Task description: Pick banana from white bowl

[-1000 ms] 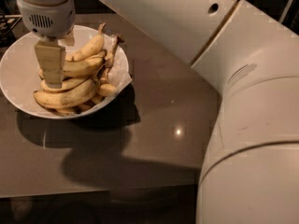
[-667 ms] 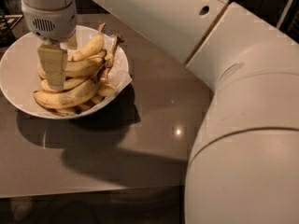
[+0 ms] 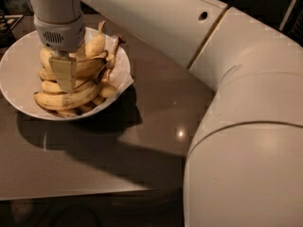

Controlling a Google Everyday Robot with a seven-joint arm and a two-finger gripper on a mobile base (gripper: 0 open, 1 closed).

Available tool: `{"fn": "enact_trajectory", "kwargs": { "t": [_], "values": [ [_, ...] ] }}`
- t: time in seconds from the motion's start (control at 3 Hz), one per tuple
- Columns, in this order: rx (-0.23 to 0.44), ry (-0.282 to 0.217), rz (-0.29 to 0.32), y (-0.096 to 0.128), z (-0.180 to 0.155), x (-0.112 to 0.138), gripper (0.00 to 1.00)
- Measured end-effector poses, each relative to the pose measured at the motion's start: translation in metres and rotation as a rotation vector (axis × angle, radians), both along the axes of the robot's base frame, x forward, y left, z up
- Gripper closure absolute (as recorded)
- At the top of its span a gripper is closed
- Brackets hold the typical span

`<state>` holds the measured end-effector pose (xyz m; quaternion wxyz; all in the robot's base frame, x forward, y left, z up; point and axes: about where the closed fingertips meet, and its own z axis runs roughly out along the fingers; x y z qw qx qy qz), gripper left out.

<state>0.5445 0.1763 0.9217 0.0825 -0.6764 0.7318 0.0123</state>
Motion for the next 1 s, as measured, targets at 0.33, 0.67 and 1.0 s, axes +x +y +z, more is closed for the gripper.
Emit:
{"fn": "enact_trajectory", "kwargs": {
  "t": [0.33, 0.67, 1.0],
  "values": [
    [0.024, -0.015, 0.002, 0.0074, 0.0001, 0.0037, 0.67],
    [0.024, -0.015, 0.002, 0.0074, 0.0001, 0.0038, 0.91],
    [0.024, -0.015, 0.002, 0.0074, 0.0001, 0.0038, 1.00]
  ]
}}
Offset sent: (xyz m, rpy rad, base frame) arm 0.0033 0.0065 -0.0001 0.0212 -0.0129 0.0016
